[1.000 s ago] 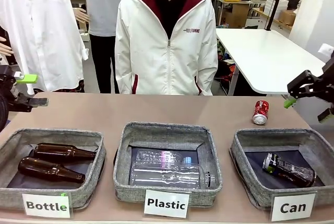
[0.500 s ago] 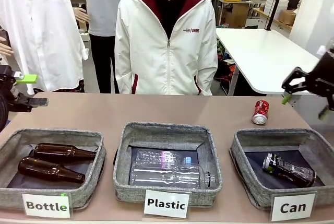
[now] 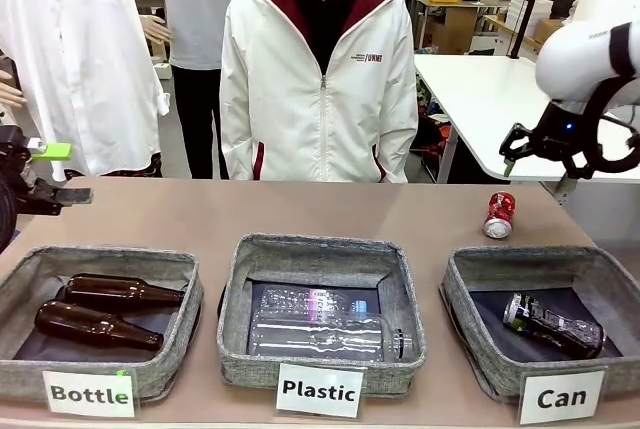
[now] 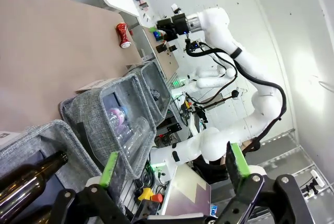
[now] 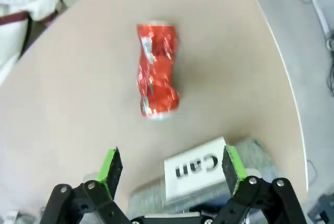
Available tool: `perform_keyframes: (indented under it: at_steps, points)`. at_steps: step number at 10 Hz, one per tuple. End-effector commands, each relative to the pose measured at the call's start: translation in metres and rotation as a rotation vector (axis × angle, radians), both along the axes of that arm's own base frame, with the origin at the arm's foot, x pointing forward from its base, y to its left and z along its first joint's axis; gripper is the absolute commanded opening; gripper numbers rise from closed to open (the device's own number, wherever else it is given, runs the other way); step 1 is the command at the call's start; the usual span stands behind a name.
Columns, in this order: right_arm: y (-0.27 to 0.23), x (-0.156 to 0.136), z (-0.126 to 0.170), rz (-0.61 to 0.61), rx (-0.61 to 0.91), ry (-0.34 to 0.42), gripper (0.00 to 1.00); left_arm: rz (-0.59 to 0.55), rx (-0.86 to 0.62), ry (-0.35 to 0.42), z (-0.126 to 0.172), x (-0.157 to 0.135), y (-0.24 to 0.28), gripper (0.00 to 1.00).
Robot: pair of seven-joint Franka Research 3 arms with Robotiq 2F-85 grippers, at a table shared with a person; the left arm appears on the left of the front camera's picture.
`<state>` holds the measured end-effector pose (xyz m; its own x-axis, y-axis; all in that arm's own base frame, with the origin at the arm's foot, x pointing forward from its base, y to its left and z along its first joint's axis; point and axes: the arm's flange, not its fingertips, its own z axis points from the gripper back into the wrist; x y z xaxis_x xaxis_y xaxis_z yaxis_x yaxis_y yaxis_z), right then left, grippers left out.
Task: Sort the can waste into the basket.
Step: Pick up the can waste from the table and place it in the right Fabric basket.
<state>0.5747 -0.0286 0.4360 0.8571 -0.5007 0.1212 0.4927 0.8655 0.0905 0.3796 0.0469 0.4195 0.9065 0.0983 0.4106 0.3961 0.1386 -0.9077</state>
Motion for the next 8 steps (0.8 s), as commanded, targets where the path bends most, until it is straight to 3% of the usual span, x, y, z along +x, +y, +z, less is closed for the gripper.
perform_keyframes:
  at_steps: [1,3,5,8]
  points:
    - [-0.003,0.027,-0.03,0.056,0.018,-0.043,1.0,-0.009,-0.001,-0.019,0.002,-0.002,0.001,1.0]
    - [-0.001,0.045,-0.074,0.073,0.011,-0.008,1.0,-0.009,-0.001,-0.019,0.002,-0.002,0.001,1.0]
    - [0.01,0.055,-0.105,0.068,-0.015,-0.036,1.0,-0.009,-0.001,-0.019,0.002,-0.002,0.001,1.0]
    - [0.011,0.066,-0.133,0.023,-0.01,0.011,1.0,-0.009,-0.001,-0.019,0.002,-0.002,0.001,1.0]
